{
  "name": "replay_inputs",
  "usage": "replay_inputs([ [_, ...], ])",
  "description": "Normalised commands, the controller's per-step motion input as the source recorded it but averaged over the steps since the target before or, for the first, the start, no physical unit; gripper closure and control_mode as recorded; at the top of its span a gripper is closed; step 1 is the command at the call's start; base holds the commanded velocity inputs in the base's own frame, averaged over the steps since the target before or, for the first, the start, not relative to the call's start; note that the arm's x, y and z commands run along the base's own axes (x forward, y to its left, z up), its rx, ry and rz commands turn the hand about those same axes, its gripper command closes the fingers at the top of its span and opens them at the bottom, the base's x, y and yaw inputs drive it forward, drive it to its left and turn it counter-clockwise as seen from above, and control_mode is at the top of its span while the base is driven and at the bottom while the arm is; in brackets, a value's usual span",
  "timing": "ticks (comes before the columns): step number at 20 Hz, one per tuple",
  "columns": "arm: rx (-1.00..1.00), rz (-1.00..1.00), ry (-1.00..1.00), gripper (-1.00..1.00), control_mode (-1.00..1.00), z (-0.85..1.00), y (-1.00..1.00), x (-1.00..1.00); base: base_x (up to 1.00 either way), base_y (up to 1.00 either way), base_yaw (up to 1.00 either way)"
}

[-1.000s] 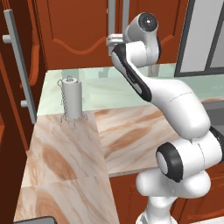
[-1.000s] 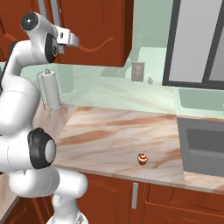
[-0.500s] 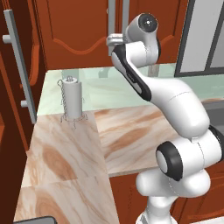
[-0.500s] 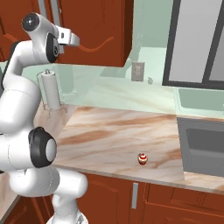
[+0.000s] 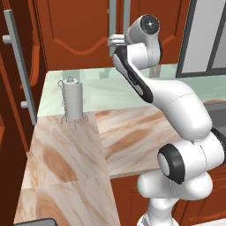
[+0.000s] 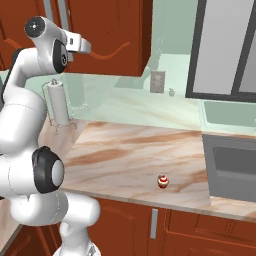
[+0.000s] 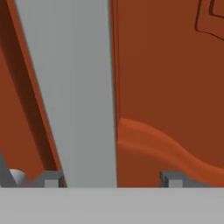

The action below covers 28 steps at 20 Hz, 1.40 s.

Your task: Open the cabinet. Pick the bar soap and place it next to the sink. Then close the cabinet.

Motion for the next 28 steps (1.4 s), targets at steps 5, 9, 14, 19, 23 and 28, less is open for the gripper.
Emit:
replay_inputs([
  [5, 0.0, 0.0, 0.0, 1.0, -1.0, 0.0, 0.0, 0.0, 0.0, 0.0, 0.0],
  [9, 0.0, 0.0, 0.0, 1.0, -1.0, 0.0, 0.0, 0.0, 0.0, 0.0, 0.0],
  [14, 0.0, 0.0, 0.0, 1.0, -1.0, 0.0, 0.0, 0.0, 0.0, 0.0, 0.0],
  [19, 0.0, 0.0, 0.0, 1.0, -1.0, 0.0, -0.05, -0.01, 0.0, 0.0, 0.0],
  [23, 0.01, 0.0, 0.0, 1.0, -1.0, 0.0, -0.25, -0.16, 0.0, 0.0, 0.0],
  [28, 0.0, 0.0, 0.0, 1.0, -1.0, 0.0, -0.32, -0.16, 0.0, 0.0, 0.0],
])
